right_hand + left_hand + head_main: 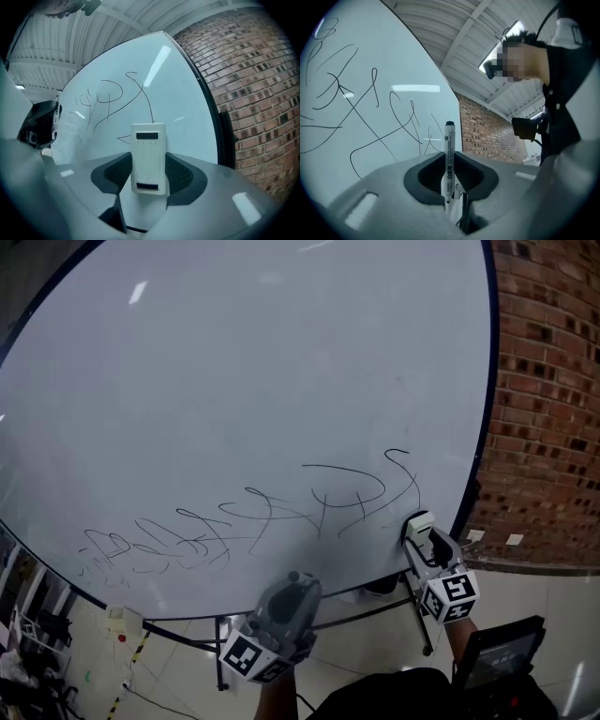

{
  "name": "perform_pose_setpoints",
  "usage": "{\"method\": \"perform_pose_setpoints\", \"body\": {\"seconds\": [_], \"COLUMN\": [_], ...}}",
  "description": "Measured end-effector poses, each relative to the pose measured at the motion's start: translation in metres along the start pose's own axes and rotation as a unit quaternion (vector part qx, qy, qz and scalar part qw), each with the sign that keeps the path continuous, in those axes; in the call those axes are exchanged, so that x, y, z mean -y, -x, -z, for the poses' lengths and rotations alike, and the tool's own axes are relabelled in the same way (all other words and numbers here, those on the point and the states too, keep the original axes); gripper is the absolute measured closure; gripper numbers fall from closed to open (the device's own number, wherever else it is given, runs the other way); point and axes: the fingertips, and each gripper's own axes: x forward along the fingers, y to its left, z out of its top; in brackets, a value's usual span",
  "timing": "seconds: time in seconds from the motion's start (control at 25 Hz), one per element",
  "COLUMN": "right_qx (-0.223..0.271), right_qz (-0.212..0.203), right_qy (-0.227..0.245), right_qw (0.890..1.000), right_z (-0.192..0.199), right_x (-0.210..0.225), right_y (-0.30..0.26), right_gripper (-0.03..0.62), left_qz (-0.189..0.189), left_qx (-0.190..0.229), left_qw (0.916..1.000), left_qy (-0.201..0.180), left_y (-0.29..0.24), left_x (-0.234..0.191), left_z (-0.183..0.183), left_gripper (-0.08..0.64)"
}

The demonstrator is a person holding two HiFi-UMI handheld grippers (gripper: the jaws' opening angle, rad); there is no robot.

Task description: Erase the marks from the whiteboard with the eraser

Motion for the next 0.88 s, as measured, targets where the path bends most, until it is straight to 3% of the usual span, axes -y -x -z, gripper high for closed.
{"method": "perform_pose_setpoints", "body": {"seconds": [0.28,0.88], "right_qx": [0.013,0.093], "right_qz": [-0.009,-0.033], "right_qy": [0.004,0.031], "right_qw": [1.000,0.995], "right_z": [-0.025,-0.249], "right_x": [-0.003,-0.030], "right_y": [-0.001,-0.003], "right_gripper": [0.365,0.364], "left_qz": [0.006,-0.001], "left_qx": [-0.004,0.025], "left_qw": [1.0000,0.9997], "left_qy": [-0.002,-0.005], "left_y": [-0.004,0.012], "left_x": [0.004,0.010], "left_z": [-0.006,-0.020], "left_gripper": [0.502,0.503]}}
